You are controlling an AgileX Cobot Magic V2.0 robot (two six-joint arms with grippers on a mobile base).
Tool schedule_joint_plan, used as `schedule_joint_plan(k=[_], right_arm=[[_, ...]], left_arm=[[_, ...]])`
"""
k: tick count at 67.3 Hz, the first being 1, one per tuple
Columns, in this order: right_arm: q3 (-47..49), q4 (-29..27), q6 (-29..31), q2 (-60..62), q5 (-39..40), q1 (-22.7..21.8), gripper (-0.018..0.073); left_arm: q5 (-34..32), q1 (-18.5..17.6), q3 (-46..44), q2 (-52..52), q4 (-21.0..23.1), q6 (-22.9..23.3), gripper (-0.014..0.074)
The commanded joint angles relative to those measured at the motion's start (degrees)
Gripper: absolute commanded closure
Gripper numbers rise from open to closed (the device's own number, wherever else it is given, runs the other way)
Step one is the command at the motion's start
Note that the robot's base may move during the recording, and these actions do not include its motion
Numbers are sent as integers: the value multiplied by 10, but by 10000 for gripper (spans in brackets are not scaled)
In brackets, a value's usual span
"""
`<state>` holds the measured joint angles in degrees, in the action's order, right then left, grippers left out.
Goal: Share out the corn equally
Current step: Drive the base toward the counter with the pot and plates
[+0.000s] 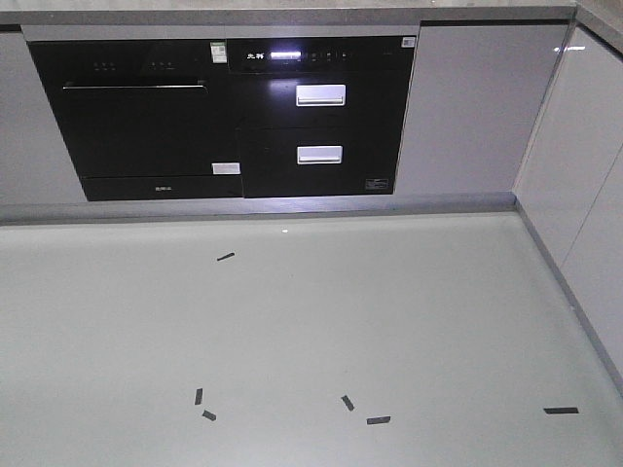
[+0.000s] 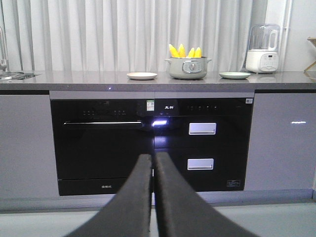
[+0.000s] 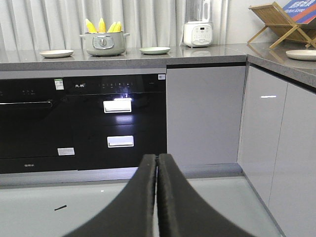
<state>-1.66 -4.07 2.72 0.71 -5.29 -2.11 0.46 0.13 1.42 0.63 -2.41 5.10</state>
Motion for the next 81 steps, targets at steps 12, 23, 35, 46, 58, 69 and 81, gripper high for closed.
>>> schedule_joint_plan(k=[12, 23, 35, 46, 58, 69, 81], right_arm=[[-4, 4, -2, 4, 42, -3, 565], [-4, 4, -2, 4, 42, -3, 565], [-4, 4, -2, 4, 42, -3, 565], [-4, 4, -2, 4, 42, -3, 565], [-4, 4, -2, 4, 42, -3, 565], [-4, 4, -2, 4, 42, -3, 565], [-4, 4, -2, 4, 42, -3, 565]], left_arm=[[-40, -1, -10, 10, 4, 1, 603], [-40, -1, -10, 10, 4, 1, 603], [-40, -1, -10, 10, 4, 1, 603], [-40, -1, -10, 10, 4, 1, 603], [-40, -1, -10, 10, 4, 1, 603], [-40, -1, -10, 10, 4, 1, 603], [-40, -1, -10, 10, 4, 1, 603]])
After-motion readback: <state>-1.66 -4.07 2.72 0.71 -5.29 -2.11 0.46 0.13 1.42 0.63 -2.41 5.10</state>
